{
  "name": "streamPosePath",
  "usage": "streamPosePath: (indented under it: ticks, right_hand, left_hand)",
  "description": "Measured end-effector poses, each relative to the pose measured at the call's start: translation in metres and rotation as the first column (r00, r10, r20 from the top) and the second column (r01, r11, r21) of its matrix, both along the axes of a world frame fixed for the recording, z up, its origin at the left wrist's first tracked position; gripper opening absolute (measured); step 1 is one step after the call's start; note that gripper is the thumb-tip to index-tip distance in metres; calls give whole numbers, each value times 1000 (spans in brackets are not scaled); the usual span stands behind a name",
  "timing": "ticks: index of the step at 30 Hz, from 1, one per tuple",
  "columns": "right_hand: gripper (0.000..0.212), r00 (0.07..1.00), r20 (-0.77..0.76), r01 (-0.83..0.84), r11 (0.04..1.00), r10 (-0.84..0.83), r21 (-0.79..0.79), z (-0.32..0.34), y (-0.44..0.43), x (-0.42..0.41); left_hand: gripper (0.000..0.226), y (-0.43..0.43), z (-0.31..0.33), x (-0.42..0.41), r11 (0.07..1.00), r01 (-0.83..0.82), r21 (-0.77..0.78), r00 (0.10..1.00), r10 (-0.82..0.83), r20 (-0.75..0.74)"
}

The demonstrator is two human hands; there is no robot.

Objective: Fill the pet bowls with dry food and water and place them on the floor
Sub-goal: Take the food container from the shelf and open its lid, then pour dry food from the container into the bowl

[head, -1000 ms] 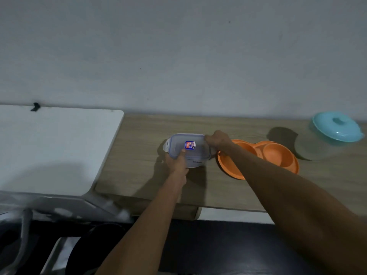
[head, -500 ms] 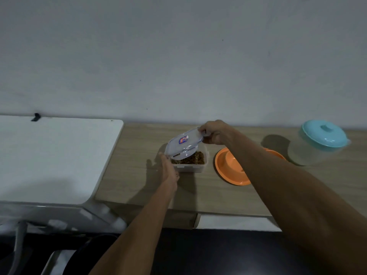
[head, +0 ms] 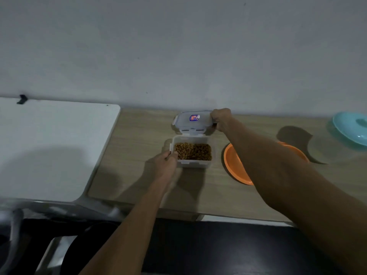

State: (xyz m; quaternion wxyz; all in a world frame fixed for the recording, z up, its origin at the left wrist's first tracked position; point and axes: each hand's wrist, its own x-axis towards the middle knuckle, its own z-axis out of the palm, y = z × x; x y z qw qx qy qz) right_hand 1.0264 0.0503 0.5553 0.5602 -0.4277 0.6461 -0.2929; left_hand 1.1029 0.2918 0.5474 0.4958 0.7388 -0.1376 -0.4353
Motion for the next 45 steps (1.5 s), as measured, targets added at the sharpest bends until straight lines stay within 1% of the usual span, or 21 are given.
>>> streamPosePath:
  ticks: [1, 3, 5, 6, 7, 8, 9, 11, 13, 14, 15, 17, 21, 24, 26, 28, 31, 34, 37, 41, 45]
  right_hand:
    - [20, 999, -42, -22, 1000, 21, -15, -8, -3, -1]
    - [25, 978, -148, -150, 989, 148, -6, -17, -3, -3]
    - [28, 932, -264, -256, 967, 247, 0, -19, 2, -3]
    - [28, 905, -337, -282, 959, 261, -16, -20, 4, -3]
    - [23, 882, -404, -284, 958, 241, -50, -21, 5, -1]
    - [12, 858, -472, -269, 960, 205, -73, -23, 7, 2]
    - [9, 831, -532, -259, 960, 165, -108, -25, 7, 5]
    - [24, 783, -608, -265, 954, 129, -139, -29, 9, 8]
    - [26, 770, -626, -291, 941, 124, -171, -30, 13, 6]
    - [26, 765, -629, -310, 936, 141, -167, -31, 13, 5]
    - [28, 764, -629, -324, 930, 147, -176, -34, 12, 3]
    - [30, 774, -612, -331, 928, 163, -172, -37, 11, -6]
    - [47, 813, -542, -351, 921, 211, -167, -5, 44, -30]
    - [53, 802, -504, -432, 894, 320, -120, 17, 76, -45]
    - [47, 778, -463, -487, 873, 425, -19, 21, 93, -52]
    - [35, 770, -436, -498, 866, 466, 46, 18, 104, -57]
    - [31, 795, -417, -456, 887, 441, 70, 14, 113, -62]
    - [26, 870, -254, -408, 906, 423, 109, 23, 119, -65]
    - [27, 905, -148, -382, 915, 399, 128, 34, 121, -71]
    - [21, 924, -103, -358, 929, 367, 92, 59, 116, -97]
    - [31, 960, -54, -274, 961, 275, 27, 80, 105, -148]
  left_hand:
    - [22, 0, -3, 1, 1000, 10, 0, 1000, -10, -6]
    - [14, -1, -7, 2, 1000, -1, -4, 1000, 0, -22]
    - [17, -2, -11, 3, 1000, -25, 1, 1000, 25, -11]
    - [16, -2, -12, 3, 1000, -27, 4, 1000, 27, -6]
    - [12, -3, -13, 2, 1000, -24, 3, 1000, 24, -7]
    - [12, -2, -12, 1, 1000, -17, -2, 1000, 17, -7]
    - [17, -2, -13, 1, 1000, -16, -9, 1000, 16, -2]
    - [17, -1, -13, 0, 1000, -14, -13, 1000, 14, 7]
    - [11, -1, -11, -1, 1000, -9, -13, 1000, 9, 13]
    - [16, -1, -10, -1, 1000, -7, -9, 1000, 7, 14]
    - [18, -1, -10, 0, 1000, -6, -7, 1000, 6, 16]
    - [12, 1, -9, 0, 1000, -7, -4, 1000, 7, 13]
    - [36, 4, 0, -2, 1000, 7, 6, 1000, -8, 24]
    - [35, 6, 7, -4, 1000, -10, -5, 1000, 11, 26]
    - [33, 7, 8, -5, 1000, -9, -14, 1000, 9, 23]
    - [32, 7, 8, -7, 1000, -1, -20, 1000, 1, 19]
    - [33, 7, 8, -8, 1000, 4, -21, 1000, -4, 20]
    - [37, 8, 16, -9, 999, 33, 0, 999, -33, 2]
    - [42, 8, 24, -13, 997, 71, 11, 997, -71, 11]
    - [48, -2, 33, -30, 990, 116, -77, 993, -116, 9]
    - [52, -22, 38, -63, 978, 145, -152, 989, -147, -5]
